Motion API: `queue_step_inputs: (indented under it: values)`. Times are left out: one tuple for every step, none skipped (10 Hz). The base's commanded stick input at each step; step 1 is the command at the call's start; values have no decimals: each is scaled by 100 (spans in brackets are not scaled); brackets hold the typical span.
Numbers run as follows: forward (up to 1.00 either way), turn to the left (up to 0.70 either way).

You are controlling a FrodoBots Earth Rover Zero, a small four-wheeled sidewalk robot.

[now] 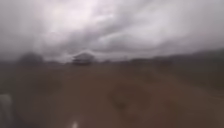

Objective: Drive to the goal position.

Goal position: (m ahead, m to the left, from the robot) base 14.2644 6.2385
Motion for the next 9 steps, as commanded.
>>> queue_step_inputs:
  values:
    - [70, 19]
    - [70, 4]
    - [70, 0]
    - [70, 0]
    - [70, 0]
    - [70, 0]
    - [70, 0]
    - [70, 0]
    - [70, 0]
